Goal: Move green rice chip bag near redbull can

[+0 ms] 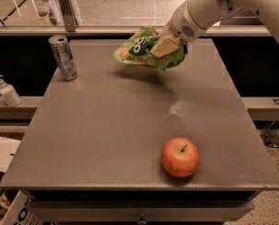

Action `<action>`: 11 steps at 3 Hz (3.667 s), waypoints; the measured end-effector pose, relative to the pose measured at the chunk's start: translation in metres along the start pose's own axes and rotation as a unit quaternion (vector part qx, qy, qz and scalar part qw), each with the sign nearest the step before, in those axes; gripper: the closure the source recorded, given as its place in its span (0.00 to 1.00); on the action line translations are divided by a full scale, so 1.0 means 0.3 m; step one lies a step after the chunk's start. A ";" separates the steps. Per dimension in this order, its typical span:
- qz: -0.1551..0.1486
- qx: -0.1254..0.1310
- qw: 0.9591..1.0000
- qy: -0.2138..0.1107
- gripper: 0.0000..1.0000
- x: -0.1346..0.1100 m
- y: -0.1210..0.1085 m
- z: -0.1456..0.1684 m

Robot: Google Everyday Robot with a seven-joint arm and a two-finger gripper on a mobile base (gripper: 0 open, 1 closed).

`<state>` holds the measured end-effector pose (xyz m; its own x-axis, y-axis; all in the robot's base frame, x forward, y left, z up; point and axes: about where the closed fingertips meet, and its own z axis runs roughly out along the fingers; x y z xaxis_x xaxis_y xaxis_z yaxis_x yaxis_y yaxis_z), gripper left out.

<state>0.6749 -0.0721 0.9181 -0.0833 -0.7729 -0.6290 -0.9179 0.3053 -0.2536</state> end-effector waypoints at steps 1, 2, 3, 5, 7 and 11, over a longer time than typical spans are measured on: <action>-0.027 -0.021 0.999 -0.024 1.00 -0.136 0.064 0.014; -0.050 -0.038 0.997 -0.038 1.00 -0.236 0.129 0.048; -0.068 -0.058 0.995 -0.042 1.00 -0.296 0.208 0.102; -0.088 -0.101 0.990 -0.041 1.00 -0.347 0.371 0.215; -0.102 -0.132 0.985 -0.047 1.00 -0.396 0.490 0.293; -0.109 -0.133 0.984 -0.050 0.36 -0.405 0.495 0.306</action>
Offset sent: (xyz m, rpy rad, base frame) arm -0.0388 0.1136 0.0342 0.0484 -0.0346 0.2115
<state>0.5842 0.1181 0.8894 0.1539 -0.7417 -0.6529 -0.9798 -0.0289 -0.1981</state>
